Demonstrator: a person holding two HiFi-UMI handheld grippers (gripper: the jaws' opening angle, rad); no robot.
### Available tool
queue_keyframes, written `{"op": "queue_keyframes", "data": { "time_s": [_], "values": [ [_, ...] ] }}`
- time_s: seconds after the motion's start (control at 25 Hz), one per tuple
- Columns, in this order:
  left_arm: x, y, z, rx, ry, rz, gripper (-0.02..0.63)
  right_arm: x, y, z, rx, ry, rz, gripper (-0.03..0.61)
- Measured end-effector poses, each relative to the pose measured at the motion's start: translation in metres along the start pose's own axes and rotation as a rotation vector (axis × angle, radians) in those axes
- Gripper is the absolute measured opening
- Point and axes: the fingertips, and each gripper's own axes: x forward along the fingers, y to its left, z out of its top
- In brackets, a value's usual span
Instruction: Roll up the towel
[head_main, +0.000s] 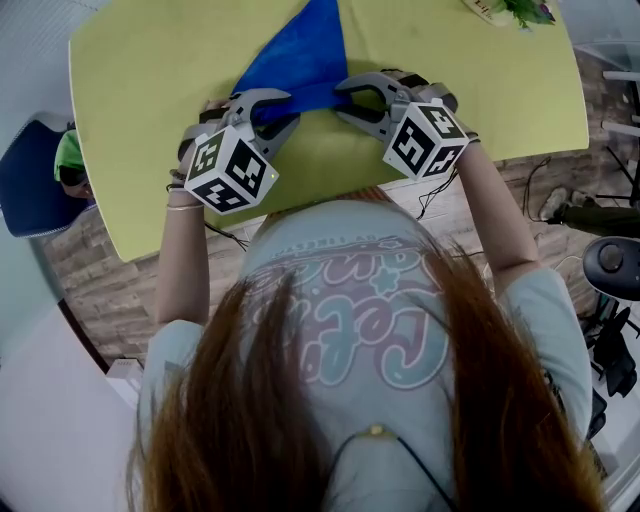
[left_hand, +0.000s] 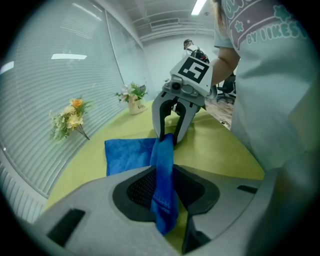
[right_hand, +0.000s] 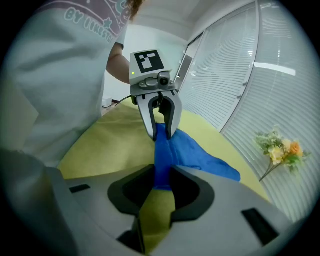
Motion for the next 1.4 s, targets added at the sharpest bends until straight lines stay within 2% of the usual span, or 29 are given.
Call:
{"op": "queue_keyframes", "data": {
  "time_s": [0.24,0.4,0.52,0.68,0.88,1.08,1.4],
  "values": [
    [-0.001,-0.002,-0.006,0.010,0.010,0.012,0.097,-0.001,0.001,-0.003,-0.008,0.011,0.005,0.106],
    [0.003,-0.001,-0.009,0.014,0.016,0.021,0.097,-0.001,0.000,-0.003,0.052,-0.020,0.001,0.091],
    [0.001,0.002,-0.008,-0.056,0.014,-0.008,0.063,-0.002,-0.003,-0.003,0.108,-0.028,0.016,0.077],
    [-0.003,0.000,-0.007,-0.179,0.012,-0.086,0.041,-0.006,0.001,-0.001,0.283,-0.059,0.106,0.069],
    [-0.010,-0.015,-0.002,-0.251,0.001,-0.162,0.037,-0.013,0.015,0.004,0.359,-0.080,0.173,0.066],
    [-0.008,-0.010,-0.006,-0.374,-0.003,-0.219,0.037,-0.011,0.011,0.003,0.457,-0.085,0.213,0.067],
    [-0.008,0.001,-0.009,-0.456,0.021,-0.249,0.038,-0.009,0.000,0.003,0.655,-0.092,0.293,0.067]
  ]
}}
